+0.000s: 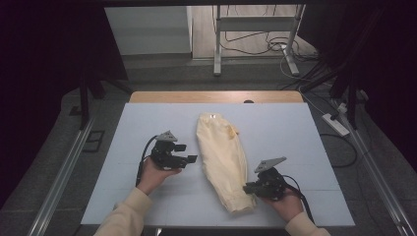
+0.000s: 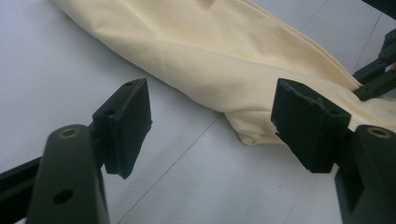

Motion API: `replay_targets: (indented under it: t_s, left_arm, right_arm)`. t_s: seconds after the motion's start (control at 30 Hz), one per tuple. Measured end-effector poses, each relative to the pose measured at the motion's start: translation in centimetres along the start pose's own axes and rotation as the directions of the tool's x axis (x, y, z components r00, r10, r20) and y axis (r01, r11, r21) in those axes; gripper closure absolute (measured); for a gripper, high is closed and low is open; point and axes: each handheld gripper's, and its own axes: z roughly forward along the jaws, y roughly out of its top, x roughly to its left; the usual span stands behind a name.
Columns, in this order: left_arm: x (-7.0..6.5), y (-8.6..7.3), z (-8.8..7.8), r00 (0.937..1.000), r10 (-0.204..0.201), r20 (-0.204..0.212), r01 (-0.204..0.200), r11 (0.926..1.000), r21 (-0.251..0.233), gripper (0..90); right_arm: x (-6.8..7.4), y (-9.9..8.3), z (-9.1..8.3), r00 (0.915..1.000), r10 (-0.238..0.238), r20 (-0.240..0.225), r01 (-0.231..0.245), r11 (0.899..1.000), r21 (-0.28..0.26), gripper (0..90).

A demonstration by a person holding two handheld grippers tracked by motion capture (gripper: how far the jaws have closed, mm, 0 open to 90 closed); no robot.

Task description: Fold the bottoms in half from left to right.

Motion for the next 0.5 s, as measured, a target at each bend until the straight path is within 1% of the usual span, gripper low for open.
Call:
replay_targets:
  t_s: [0.27,0.5]
  left_arm:
    - [0.1,0.0,0.0,1.0,-0.001,-0.002,0.001,1.0,-0.003,28.6]
    - [0.1,0.0,0.0,1.0,-0.002,-0.003,0.002,1.0,-0.004,28.6]
  right_arm:
    - [1.3,0.2,0.4,0.9989,-0.034,-0.032,0.035,0.999,0.016,82.0]
    - [2.4,0.3,0.8,0.9966,-0.06,-0.057,0.061,0.998,0.014,82.0]
